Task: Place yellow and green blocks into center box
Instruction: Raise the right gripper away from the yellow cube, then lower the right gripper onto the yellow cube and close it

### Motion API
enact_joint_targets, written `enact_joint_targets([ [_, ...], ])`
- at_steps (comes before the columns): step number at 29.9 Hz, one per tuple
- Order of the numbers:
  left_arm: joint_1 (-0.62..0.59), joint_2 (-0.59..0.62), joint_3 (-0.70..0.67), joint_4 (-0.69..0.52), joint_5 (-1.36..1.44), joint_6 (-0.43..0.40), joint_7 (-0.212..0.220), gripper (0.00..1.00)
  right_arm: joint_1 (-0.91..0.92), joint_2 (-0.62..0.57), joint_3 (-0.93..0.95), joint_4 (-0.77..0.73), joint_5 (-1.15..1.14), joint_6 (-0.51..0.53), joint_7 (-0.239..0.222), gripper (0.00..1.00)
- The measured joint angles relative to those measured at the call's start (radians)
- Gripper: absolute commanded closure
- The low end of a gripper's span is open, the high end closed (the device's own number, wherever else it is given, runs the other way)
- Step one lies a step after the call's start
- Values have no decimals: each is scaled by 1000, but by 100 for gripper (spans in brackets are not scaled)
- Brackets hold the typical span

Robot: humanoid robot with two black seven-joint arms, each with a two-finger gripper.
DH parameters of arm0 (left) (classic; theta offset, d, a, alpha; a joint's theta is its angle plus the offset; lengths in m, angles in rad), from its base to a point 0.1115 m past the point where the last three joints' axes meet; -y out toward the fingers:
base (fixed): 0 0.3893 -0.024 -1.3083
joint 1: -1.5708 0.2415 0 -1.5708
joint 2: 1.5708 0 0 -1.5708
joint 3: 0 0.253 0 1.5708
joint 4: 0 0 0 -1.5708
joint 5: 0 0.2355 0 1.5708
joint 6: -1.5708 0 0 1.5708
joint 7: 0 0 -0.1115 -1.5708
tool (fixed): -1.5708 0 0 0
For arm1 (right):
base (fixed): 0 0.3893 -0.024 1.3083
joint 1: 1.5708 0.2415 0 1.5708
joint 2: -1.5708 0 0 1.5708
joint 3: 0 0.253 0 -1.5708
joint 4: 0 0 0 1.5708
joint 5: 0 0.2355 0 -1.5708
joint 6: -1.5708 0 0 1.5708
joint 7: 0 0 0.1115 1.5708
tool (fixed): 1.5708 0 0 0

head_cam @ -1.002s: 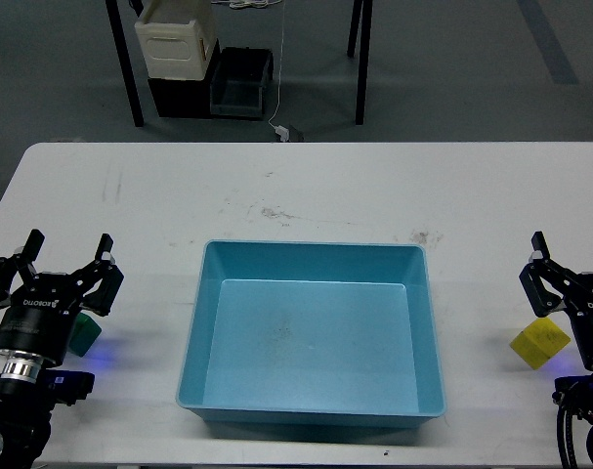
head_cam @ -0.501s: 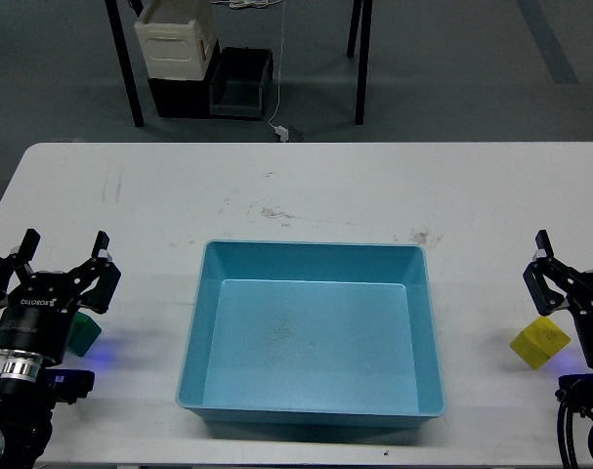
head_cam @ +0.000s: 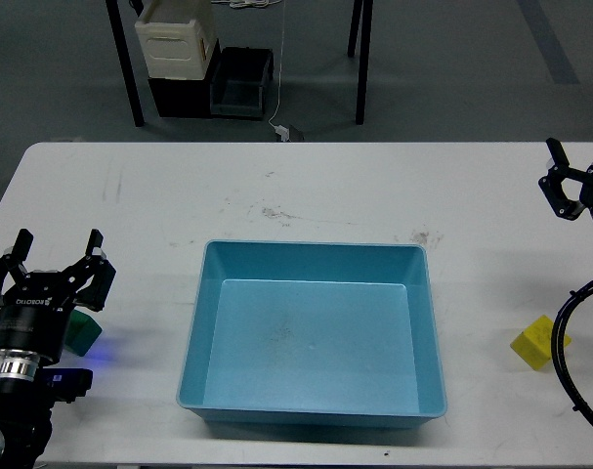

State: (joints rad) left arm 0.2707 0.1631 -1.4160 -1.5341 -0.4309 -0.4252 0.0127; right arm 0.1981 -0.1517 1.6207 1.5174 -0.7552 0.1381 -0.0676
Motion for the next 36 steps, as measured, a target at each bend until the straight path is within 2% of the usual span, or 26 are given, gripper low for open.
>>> enact_joint_targets([
  [2,-1,-3,0,0,0,0,-7,0,71,-85,-58,-36,-96,0,29,0],
  [4,-1,-3,0,0,0,0,-11,0,134,-171,-127,-65,-170,13,91,0],
  [9,-3,-5,0,1,1,0,-13,0,336,-407,-388,-154,-430,39,324,0],
  [12,-4,-6,1,2,1,2,-13,0,474,-507,-570,-199,-537,45,433,0],
  [17,-5,-7,1,4,1,2,-13,0,696,-658,-864,-216,-570,76,536,0],
  [21,-7,-7,0,6,0,1,-13,0,858,-769,-1065,-209,-584,192,555,0],
  [25,-9,-7,-1,7,0,0,-13,0,971,-853,-1220,-188,-711,293,556,0],
  [31,-15,-6,-2,10,0,0,-13,0,996,-1003,-1389,-75,-958,318,557,0],
  [36,-16,-6,-1,12,0,0,-13,0,987,-1119,-1538,-15,-1041,320,557,0],
])
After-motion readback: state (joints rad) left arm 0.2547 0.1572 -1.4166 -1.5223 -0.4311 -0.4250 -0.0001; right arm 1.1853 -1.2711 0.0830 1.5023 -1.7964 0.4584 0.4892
